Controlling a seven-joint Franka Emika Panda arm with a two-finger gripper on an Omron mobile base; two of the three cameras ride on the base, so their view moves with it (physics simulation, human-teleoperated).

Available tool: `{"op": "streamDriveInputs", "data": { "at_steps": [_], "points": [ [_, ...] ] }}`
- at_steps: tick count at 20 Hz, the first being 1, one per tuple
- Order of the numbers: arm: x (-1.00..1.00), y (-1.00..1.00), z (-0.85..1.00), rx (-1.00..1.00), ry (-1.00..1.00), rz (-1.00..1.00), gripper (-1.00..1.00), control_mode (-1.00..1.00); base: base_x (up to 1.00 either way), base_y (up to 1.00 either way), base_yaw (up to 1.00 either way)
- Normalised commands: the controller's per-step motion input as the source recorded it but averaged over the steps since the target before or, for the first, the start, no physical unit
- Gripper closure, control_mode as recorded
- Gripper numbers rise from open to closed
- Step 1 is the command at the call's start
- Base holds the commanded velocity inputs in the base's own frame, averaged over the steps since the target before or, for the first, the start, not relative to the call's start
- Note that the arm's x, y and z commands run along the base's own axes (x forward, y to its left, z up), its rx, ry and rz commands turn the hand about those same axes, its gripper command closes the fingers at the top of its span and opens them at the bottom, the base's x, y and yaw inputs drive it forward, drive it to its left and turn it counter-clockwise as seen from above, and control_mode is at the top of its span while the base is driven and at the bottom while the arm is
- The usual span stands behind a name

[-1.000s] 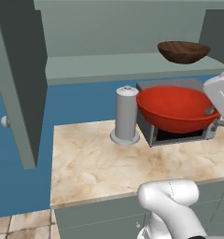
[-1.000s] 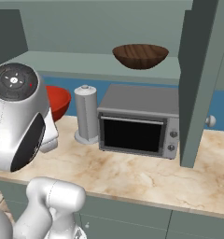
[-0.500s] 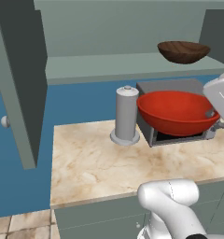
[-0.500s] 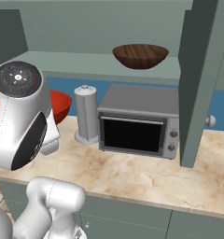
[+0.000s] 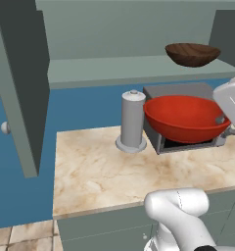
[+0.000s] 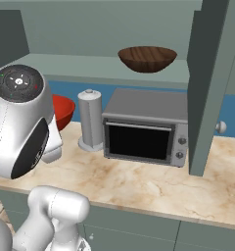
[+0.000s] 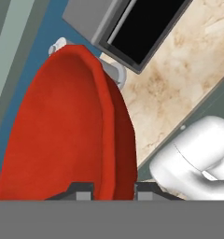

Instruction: Move the bowls from the cabinet to the plates on the dining table.

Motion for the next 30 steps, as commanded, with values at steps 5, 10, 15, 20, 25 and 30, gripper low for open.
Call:
{"op": "streamDriveInputs", "data": {
  "at_steps": [5,10,15,20,25,30],
  "points": [
    [0.00,0.00,0.00,0.00,0.00,0.00,1.00,-1.00,0.00,0.00,0.00],
    [0.00,0.00,0.00,0.00,0.00,0.00,1.00,-1.00,0.00,0.00,0.00],
    [0.00,0.00,0.00,0.00,0.00,0.00,1.00,-1.00,0.00,0.00,0.00],
    [0.00,0.00,0.00,0.00,0.00,0.00,1.00,1.00,0.00,0.00,0.00],
    [0.00,0.00,0.00,0.00,0.00,0.00,1.00,1.00,-0.53,0.00,0.00],
    [0.00,0.00,0.00,0.00,0.00,0.00,1.00,1.00,-0.87,-0.01,0.00]
  ]
}}
